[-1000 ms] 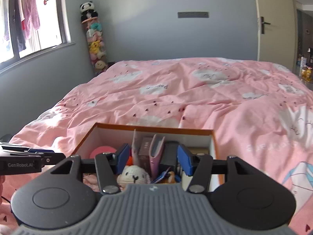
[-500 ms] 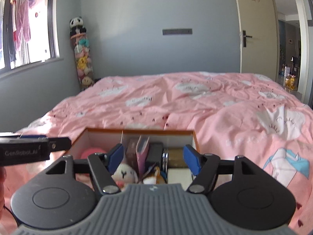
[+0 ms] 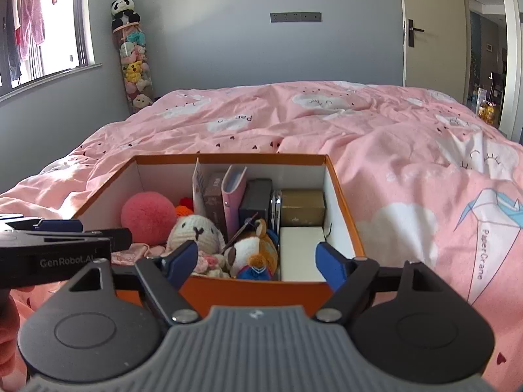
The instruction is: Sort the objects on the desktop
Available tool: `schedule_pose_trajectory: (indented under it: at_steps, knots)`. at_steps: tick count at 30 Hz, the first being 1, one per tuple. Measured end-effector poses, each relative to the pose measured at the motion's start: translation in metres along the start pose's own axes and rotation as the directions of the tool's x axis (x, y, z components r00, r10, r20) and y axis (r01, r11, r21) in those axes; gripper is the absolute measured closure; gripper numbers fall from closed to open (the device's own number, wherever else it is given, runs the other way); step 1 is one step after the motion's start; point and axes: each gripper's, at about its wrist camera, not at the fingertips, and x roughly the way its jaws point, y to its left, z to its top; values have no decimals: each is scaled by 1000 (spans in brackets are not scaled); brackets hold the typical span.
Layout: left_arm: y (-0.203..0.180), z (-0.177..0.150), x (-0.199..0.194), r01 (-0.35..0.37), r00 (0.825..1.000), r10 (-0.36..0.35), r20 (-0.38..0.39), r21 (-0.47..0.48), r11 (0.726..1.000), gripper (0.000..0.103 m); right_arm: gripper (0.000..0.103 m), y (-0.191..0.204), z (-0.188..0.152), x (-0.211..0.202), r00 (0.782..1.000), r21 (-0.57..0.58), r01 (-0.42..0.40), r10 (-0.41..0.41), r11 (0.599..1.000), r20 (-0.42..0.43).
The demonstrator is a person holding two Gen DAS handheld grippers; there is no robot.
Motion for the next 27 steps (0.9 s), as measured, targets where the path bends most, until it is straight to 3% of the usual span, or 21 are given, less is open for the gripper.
schedule_pose_trajectory:
  at_steps: [5,9,27]
  knots:
    - [-1,-6,4,-11,1000,11,-2,-4,1000,27,19,2,-5,6,1000,-12,6,-6,1000,-4]
    - [1,-7,9,-25,1000,25,-10,-21,999,15,18,3,-7,8,1000,-16,11,-11,1000,-1]
    - [1,-9,18,-48,998,47,-30,-29,998,10,14,3,-10,14,1000,-18,2,-2,1000,-4]
